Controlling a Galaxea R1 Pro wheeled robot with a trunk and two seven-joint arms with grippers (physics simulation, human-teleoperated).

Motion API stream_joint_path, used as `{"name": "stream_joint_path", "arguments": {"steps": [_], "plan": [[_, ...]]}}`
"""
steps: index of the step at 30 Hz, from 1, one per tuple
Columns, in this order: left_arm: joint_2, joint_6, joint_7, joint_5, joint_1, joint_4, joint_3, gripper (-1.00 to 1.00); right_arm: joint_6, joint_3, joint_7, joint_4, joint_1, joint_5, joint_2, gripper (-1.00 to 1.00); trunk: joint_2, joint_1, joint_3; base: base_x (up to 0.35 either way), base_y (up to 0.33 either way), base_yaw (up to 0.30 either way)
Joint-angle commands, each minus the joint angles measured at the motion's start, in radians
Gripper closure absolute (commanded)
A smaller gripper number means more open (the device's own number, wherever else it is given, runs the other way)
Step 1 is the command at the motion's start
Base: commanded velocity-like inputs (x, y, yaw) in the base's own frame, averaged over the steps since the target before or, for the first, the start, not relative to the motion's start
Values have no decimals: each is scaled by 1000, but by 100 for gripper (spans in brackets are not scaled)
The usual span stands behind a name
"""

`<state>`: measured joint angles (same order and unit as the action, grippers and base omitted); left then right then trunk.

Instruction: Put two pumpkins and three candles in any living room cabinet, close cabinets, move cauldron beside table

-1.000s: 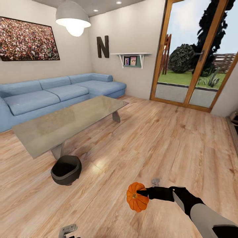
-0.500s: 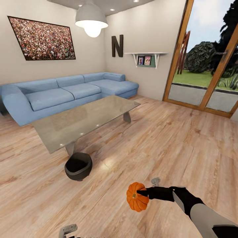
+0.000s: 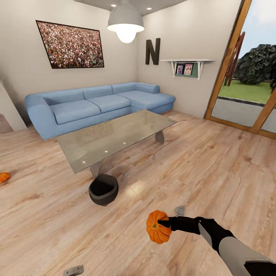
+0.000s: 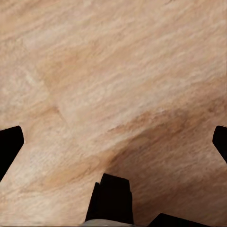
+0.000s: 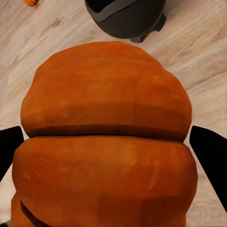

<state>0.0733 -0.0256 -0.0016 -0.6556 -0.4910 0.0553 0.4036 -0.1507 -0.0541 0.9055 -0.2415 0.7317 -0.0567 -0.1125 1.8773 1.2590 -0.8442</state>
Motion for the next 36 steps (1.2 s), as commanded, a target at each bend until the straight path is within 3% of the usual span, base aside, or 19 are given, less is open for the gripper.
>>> {"name": "stream_joint_path", "arguments": {"steps": [1, 10, 23, 36], "plan": [[-1, 0, 9, 0, 1, 0, 0, -100, 0, 0, 0, 0, 0, 0, 0, 100, -7, -4, 2, 0, 0, 227], [-3, 0, 26, -1, 7, 0, 0, -100, 0, 0, -2, 3, 0, 0, 2, 100, -70, -38, 20, 0, 0, 212], [-9, 3, 14, 0, 64, -1, 0, -100, 25, -1, -2, 11, -15, 3, 9, 100, -161, -88, 45, 0, 0, 198], [-10, 3, 14, 1, 68, -2, 0, -100, 26, -1, -2, 11, -15, 3, 13, 100, -252, -138, 70, 0, 0, 193]]}}
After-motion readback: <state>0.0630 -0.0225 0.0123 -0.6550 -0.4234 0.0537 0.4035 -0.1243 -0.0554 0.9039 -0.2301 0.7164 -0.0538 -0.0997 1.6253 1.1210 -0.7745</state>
